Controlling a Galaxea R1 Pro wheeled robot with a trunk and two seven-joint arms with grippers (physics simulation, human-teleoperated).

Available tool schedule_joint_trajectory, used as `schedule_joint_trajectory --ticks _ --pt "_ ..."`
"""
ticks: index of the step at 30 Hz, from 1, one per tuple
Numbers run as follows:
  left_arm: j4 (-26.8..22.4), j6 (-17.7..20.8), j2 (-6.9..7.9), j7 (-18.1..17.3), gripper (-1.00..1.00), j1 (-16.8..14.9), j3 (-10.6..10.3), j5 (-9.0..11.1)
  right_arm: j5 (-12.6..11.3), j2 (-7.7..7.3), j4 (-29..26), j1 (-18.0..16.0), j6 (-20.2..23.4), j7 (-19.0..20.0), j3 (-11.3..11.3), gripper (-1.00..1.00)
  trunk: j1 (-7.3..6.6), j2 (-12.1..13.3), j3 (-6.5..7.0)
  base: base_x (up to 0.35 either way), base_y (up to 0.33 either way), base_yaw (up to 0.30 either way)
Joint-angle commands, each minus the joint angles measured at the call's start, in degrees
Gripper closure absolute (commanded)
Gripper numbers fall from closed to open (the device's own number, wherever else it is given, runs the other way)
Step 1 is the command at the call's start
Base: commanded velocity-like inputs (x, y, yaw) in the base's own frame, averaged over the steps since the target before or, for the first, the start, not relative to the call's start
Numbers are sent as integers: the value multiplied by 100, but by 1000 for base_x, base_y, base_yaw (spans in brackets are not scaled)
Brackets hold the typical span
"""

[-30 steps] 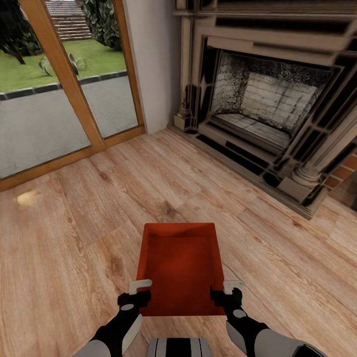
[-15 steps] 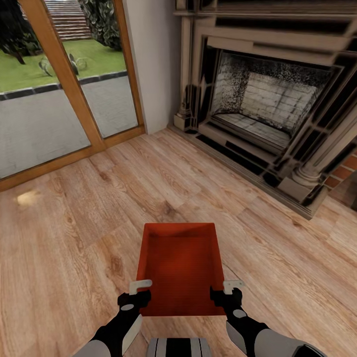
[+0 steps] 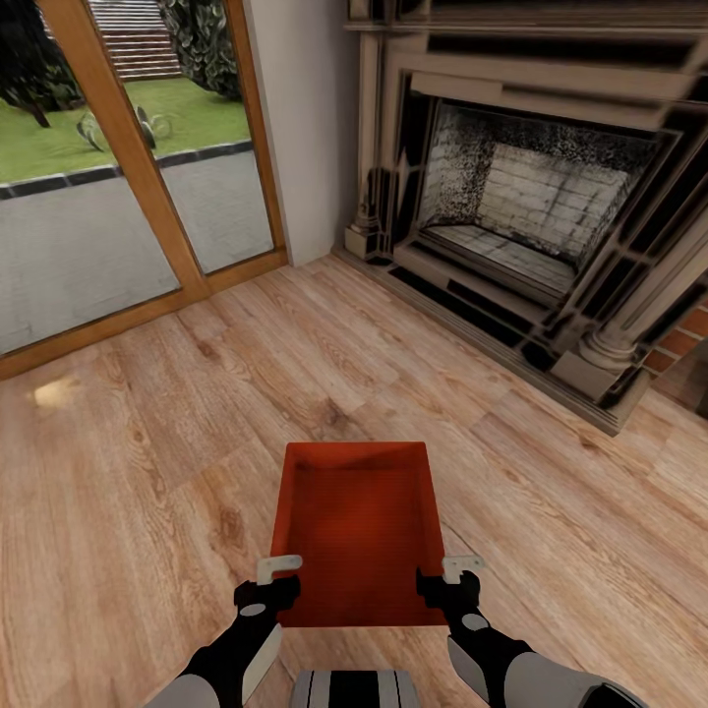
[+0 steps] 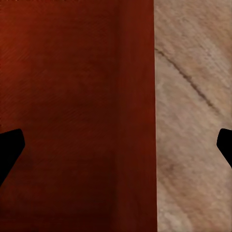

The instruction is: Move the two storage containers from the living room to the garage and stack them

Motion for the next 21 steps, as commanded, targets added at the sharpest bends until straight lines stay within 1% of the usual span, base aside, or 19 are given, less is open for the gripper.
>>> schedule_joint_trajectory --ticks 1,8,9,14,21 --pt "-5 7 4 43 -100 -1 -47 60 -37 1 2 -3 -13 -26 48 -100 -1 -1 -3 0 0 0" --pt "4 7 8 49 -100 -1 -38 60 -31 7 5 -3 -13 -26 47 -100 -1 -1 -3 0 0 0" --pt "8 7 10 45 100 -1 -36 63 -29 8 5 -3 -14 -26 49 100 -1 -1 -3 0 0 0" --pt "47 9 10 32 100 -1 -36 68 -26 8 4 -3 -71 -30 44 100 -1 -1 -3 0 0 0" --pt "-18 8 13 59 100 -1 -43 55 -28 1 3 -3 -87 -26 42 100 -1 -1 -3 0 0 0"
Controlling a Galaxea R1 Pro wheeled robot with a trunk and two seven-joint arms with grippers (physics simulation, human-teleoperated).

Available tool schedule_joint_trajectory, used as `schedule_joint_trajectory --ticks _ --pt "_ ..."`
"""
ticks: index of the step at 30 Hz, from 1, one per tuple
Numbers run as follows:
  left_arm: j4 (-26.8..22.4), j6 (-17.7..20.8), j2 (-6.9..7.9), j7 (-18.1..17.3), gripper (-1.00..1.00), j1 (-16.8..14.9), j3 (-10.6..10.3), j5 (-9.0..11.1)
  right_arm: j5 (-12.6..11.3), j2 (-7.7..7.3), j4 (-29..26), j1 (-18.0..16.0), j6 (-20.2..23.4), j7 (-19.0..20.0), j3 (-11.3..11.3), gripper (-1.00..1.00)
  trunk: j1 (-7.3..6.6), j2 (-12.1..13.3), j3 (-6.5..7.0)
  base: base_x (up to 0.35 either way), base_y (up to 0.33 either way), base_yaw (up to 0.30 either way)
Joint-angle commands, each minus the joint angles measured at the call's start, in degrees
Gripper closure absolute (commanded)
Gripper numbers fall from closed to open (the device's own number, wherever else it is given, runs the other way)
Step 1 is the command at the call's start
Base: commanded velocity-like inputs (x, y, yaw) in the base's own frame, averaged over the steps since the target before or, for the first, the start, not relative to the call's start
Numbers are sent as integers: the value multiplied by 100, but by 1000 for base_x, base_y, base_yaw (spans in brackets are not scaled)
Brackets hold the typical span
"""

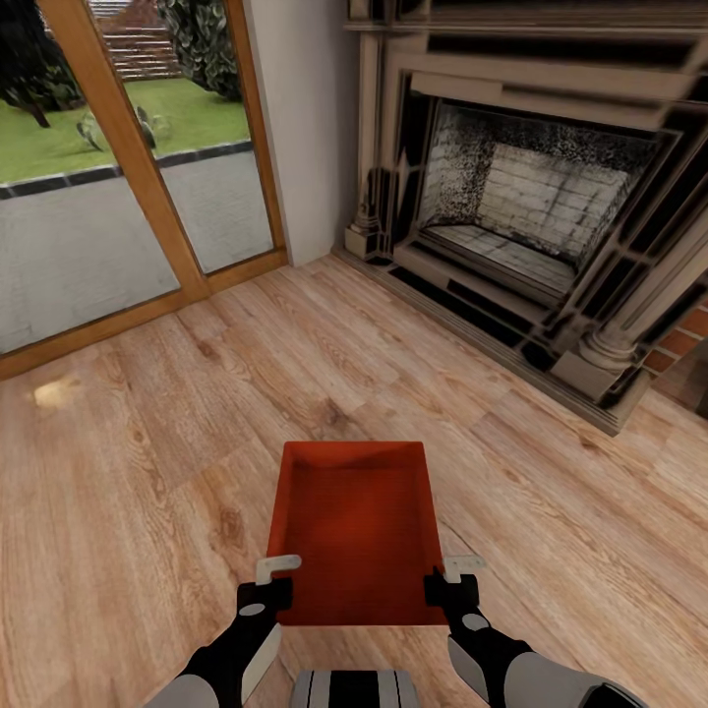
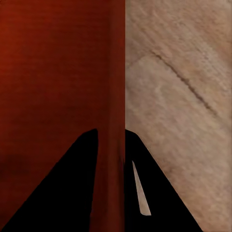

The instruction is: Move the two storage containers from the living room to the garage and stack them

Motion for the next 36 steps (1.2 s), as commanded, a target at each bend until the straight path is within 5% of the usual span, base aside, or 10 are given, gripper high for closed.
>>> schedule_joint_trajectory --ticks 1,9,36 --pt "-8 9 2 36 100 -2 -55 47 -41 2 1 -2 -10 -7 90 100 -1 -1 -3 0 0 0" --pt "-5 9 -6 76 100 -2 -58 36 -62 11 1 -2 -8 -14 90 100 -1 -1 -3 0 0 0" --pt "-5 9 -3 56 100 -2 -46 53 -70 2 1 -2 -9 -12 90 100 -594 1082 481 0 0 0"
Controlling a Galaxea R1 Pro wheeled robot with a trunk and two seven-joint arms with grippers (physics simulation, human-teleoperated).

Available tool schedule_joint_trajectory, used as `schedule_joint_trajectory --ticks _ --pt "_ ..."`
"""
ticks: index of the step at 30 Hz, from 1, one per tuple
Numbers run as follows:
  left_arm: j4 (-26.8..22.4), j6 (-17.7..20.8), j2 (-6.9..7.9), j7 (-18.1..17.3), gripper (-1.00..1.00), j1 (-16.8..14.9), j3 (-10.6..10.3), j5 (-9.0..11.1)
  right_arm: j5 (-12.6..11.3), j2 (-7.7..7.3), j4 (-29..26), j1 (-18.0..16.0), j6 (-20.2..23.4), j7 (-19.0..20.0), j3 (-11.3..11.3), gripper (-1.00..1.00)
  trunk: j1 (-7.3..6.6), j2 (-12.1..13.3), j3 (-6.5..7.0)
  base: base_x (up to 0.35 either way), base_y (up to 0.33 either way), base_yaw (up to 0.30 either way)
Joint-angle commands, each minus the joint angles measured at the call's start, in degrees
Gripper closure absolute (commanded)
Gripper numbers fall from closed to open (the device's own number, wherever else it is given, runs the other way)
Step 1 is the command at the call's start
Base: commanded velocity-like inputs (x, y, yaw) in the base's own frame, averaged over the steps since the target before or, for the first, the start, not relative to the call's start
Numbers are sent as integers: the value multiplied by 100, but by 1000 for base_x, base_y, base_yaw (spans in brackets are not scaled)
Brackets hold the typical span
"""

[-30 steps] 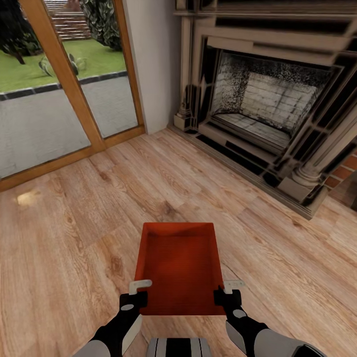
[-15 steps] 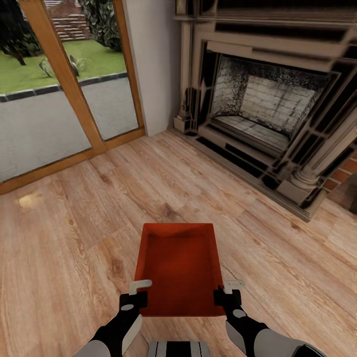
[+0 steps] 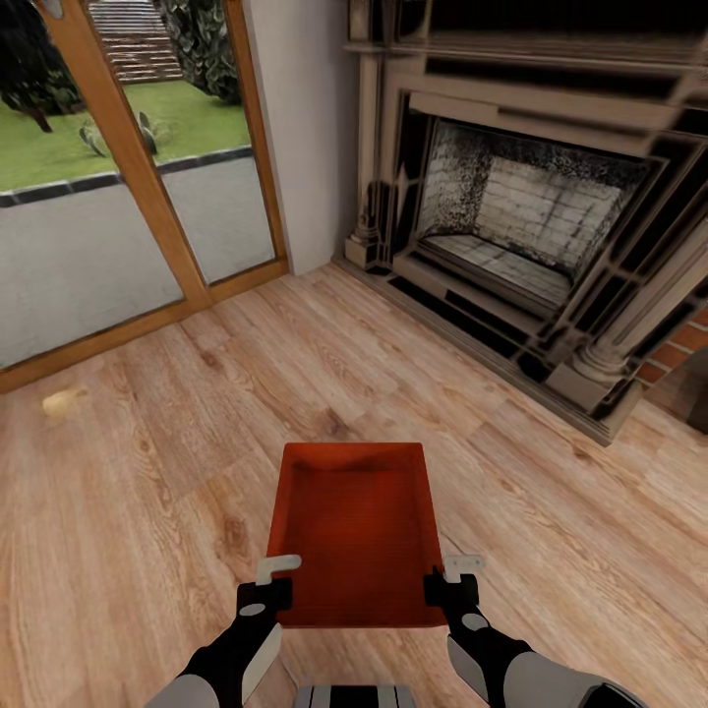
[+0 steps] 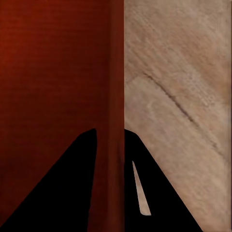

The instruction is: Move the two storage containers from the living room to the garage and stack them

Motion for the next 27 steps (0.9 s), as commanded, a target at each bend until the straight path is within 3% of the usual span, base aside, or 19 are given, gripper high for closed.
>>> schedule_joint_trajectory --ticks 1,27 --pt "-10 9 5 36 100 -3 -66 61 -110 -1 16 -2 -34 -1 131 100 -23 40 15 0 0 0" --pt "-10 9 8 35 100 -3 -57 68 -126 -1 18 -2 -22 -1 122 100 -594 1083 482 0 0 0"
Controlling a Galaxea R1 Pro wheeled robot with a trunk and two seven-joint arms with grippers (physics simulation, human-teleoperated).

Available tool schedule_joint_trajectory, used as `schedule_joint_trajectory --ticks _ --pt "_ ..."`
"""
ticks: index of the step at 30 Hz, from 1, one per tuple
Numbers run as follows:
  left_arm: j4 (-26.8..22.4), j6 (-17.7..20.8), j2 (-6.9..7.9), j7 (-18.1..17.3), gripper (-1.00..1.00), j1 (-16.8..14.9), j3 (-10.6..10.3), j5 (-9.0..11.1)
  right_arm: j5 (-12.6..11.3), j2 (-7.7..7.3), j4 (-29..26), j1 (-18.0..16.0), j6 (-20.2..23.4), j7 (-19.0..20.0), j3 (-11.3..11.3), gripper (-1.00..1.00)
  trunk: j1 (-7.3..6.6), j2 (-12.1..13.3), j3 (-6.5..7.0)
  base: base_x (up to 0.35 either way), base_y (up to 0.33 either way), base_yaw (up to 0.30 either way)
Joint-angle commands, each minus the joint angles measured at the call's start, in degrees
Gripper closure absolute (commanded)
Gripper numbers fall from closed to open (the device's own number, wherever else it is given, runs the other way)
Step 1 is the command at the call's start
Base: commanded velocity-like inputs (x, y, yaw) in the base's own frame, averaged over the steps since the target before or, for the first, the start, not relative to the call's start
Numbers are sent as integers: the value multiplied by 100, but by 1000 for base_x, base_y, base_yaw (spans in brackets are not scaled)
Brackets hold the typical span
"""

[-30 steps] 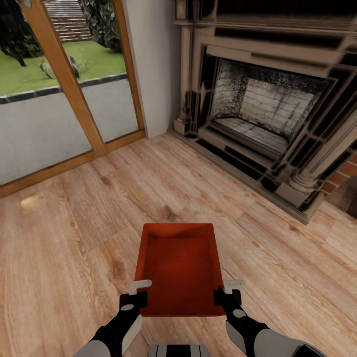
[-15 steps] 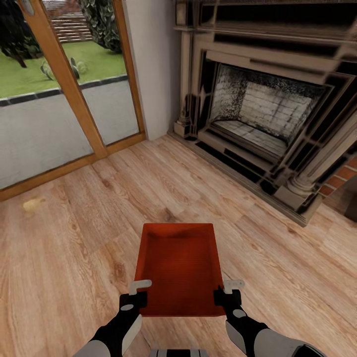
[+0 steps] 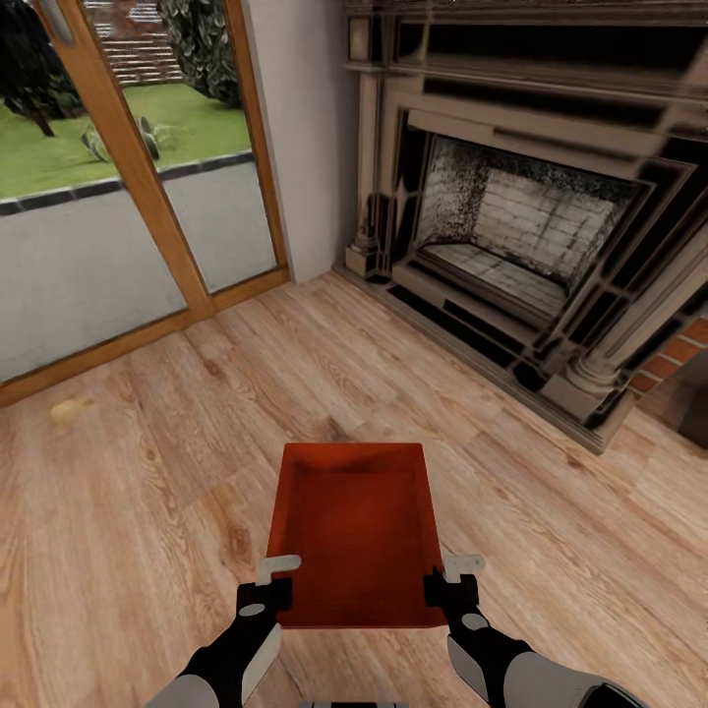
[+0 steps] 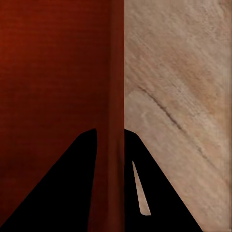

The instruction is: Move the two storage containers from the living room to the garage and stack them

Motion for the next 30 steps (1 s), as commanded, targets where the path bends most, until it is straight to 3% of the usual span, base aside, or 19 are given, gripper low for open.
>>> schedule_joint_trajectory --ticks 1,30 --pt "-14 9 5 35 100 -4 -49 45 -120 -2 17 -2 -32 -2 112 100 -23 40 15 0 0 0" --pt "-23 1 -1 10 100 -4 -68 37 -139 -2 22 -2 -48 -2 104 100 -660 1203 536 0 0 0"
